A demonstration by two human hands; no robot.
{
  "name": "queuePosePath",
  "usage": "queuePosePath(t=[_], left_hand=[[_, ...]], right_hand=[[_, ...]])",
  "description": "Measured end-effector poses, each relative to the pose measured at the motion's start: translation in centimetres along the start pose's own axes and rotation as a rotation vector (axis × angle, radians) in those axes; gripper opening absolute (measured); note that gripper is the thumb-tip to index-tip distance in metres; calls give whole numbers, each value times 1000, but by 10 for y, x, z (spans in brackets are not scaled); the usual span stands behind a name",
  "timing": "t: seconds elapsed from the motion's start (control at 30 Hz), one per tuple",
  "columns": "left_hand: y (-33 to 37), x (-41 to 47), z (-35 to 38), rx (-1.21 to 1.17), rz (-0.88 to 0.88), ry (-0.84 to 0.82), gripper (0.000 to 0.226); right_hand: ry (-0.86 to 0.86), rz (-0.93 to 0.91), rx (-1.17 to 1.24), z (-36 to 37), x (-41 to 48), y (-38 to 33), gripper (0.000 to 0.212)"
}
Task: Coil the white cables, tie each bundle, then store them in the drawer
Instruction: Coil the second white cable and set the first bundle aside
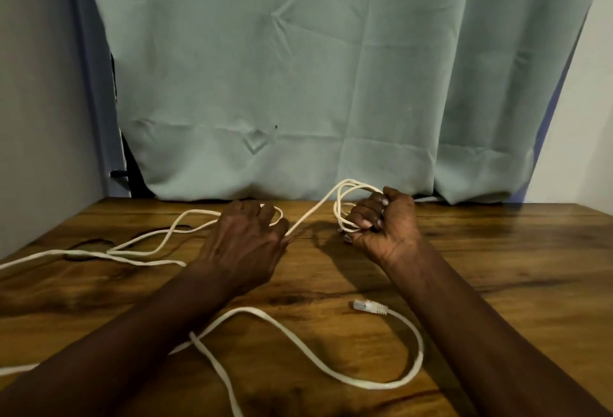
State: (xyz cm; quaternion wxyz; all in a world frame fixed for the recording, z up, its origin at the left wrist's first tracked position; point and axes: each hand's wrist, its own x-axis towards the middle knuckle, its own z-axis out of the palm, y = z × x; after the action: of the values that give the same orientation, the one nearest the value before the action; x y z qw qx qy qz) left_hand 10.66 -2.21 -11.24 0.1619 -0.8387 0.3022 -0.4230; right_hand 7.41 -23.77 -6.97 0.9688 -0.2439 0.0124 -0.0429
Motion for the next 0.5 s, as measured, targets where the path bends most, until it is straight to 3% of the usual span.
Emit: queuePosePath(t=[0.17,0.3,0.5], left_hand=[[7,5,-5,8,143,-47,36],[11,6,-15,-48,245,4,37],[16,5,-20,-115,331,31,40]], right_hand=[[-45,-90,-18,8,-8,13,40],[-89,-224,-291,13,-14,30,38],[-104,-198,-342,12,-14,42,35]])
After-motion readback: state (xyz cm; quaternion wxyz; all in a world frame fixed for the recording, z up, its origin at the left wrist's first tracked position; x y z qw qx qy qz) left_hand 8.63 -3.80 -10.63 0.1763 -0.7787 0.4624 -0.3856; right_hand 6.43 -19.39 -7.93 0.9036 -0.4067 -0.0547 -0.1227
